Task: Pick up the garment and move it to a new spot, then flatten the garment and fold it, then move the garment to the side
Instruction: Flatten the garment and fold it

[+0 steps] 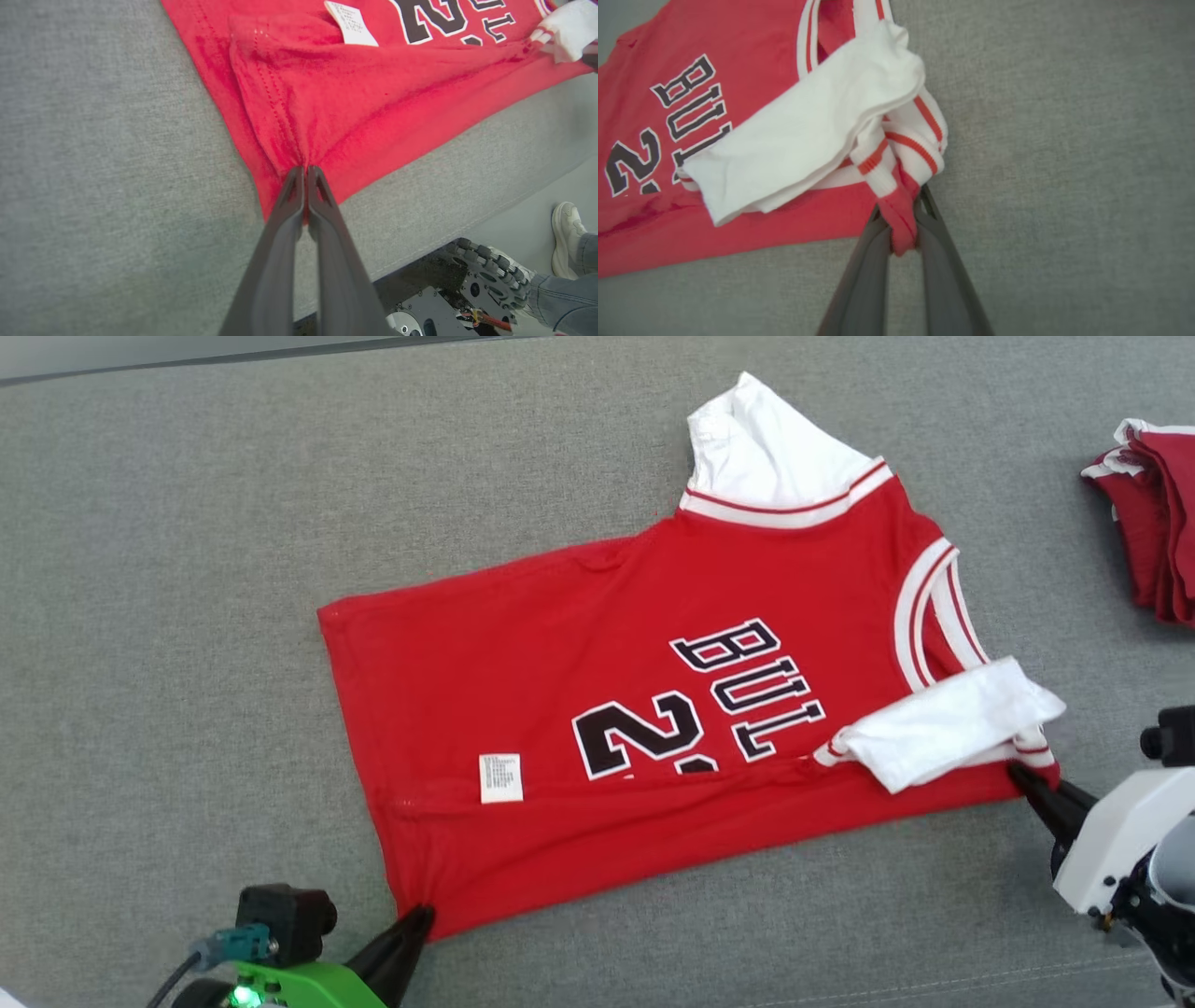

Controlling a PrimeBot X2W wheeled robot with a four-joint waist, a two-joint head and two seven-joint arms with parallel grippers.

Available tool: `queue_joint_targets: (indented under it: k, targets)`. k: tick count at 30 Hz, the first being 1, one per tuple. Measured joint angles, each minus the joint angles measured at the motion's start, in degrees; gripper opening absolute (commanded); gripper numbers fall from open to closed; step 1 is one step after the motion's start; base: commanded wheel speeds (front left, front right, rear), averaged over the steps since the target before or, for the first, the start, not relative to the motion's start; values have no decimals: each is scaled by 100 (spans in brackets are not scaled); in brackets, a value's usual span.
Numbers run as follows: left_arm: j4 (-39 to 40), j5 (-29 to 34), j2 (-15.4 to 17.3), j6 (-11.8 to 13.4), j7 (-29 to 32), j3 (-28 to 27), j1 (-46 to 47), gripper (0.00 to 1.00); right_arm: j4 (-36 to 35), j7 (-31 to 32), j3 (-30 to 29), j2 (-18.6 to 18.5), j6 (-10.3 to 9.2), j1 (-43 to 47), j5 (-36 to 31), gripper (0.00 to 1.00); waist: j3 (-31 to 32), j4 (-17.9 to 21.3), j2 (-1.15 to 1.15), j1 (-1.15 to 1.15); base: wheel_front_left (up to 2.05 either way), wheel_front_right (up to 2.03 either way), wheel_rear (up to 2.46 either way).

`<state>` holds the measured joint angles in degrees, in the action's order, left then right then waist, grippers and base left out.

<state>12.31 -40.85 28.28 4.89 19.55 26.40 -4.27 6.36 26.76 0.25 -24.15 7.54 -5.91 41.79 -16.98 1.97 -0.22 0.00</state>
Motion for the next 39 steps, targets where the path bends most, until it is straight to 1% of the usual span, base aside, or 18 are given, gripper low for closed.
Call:
queue_joint_targets:
  k: [2,5,6,7,8,11,15,18,21,25,28,31,35,39]
  targets:
    - [37,-113,-68,69,-27,32,-179,0,2,58,-70,47,1,221,-45,0,-9,14,0,0,0,0,0]
    - [29,-125,-125,153,-90,56,-339,0,108,14,-230,165,1,300,-246,0,-42,33,0,0,0,0,0]
    - [14,-108,-141,198,-125,52,-345,10,127,-34,-266,220,2,294,-321,33,-57,33,0,0,0,0,0]
    - [11,-86,-143,218,-133,48,-344,44,120,-70,-256,235,1,292,-397,100,-69,30,0,0,0,0,0]
    - [19,-85,-145,231,-155,37,-345,99,100,-108,-256,224,1,285,-464,100,-79,23,0,0,0,0,0]
    - [76,-77,-142,323,-236,-78,-339,100,0,-213,-355,199,-1,190,-533,100,-109,7,0,0,0,0,0]
    - [245,-19,-22,526,-441,-530,-188,100,-489,-325,-589,35,-4,-267,-637,100,-215,-41,0,0,0,0,0]
    - [238,163,60,571,-501,-736,343,100,-699,-309,-627,-12,-4,-929,-834,100,-372,-86,0,0,0,0,0]
    - [14,201,-22,509,-442,-736,1096,100,-675,-172,-425,87,-4,-1789,-1139,100,-585,-151,0,0,0,0,0]
    - [-505,236,-272,299,-278,-528,2136,100,-185,48,8,283,-3,-2956,-1555,100,-923,-281,0,0,0,0,0]
    - [-895,265,-476,118,-188,-343,2770,100,309,145,230,310,-3,-3773,-1842,100,-1189,-410,0,1,0,0,0]
    - [-1268,338,-631,-7,-172,-218,3295,100,738,174,415,269,-3,-4454,-2096,100,-1448,-570,0,1,0,0,0]
    - [-1619,421,-772,-149,-196,-62,3626,100,1346,153,636,270,-3,-4953,-2248,100,-1728,-829,0,1,0,0,0]
    - [-1746,454,-878,-278,-258,20,3823,100,1769,26,795,258,-3,-5173,-2292,100,-1961,-1060,0,1,0,0,0]
